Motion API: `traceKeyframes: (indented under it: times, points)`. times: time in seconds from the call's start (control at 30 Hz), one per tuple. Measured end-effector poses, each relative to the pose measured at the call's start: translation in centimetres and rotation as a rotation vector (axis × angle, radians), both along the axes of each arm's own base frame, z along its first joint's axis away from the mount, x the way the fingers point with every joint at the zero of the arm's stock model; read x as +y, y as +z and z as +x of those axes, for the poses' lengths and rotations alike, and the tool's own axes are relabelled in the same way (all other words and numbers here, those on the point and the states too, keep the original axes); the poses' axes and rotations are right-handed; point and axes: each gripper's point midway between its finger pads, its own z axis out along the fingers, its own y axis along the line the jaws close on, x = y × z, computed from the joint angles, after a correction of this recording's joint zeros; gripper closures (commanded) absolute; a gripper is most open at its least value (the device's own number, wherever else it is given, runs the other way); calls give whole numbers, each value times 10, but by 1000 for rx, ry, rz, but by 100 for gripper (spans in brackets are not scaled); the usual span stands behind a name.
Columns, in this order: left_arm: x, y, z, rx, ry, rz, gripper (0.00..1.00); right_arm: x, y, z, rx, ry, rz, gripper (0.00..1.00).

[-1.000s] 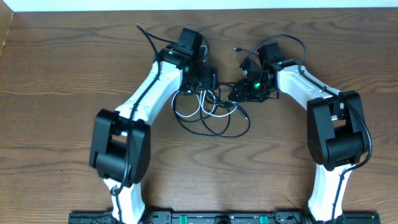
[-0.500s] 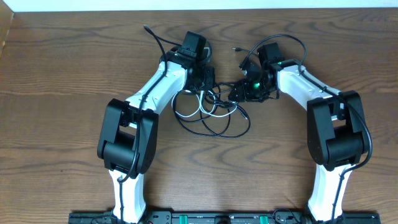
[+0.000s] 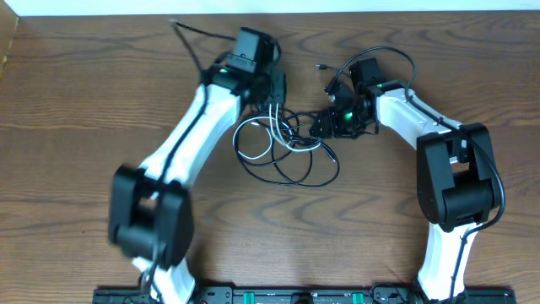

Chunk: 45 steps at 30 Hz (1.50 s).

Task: Untangle cables
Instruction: 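Lift the left gripper high to the upper left, drawing out a white cable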

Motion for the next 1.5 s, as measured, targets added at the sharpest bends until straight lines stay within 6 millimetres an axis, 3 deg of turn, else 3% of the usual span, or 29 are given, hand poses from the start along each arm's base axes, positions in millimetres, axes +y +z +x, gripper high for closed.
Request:
traceKeyframes:
  times: [0.17,0.23,0.67,0.93,1.07,1.5]
  points:
    - [11,81,-9,-183,29,-37,93,0,0,0,-1,0,0,48]
    - [14,102,-12,-233,35,-52,93,0,0,1,-2,0,-1,48]
    - [26,203,-36,-492,54,-146,93,0,0,1,-3,-1,-2,48]
    - [34,244,-55,-581,71,-206,93,0,0,1,-3,-1,-3,48]
    - [34,264,-55,-647,78,-243,93,0,0,1,-3,-1,-3,48]
    - [34,281,-55,-688,98,-299,93,0,0,1,-3,-1,-3,47]
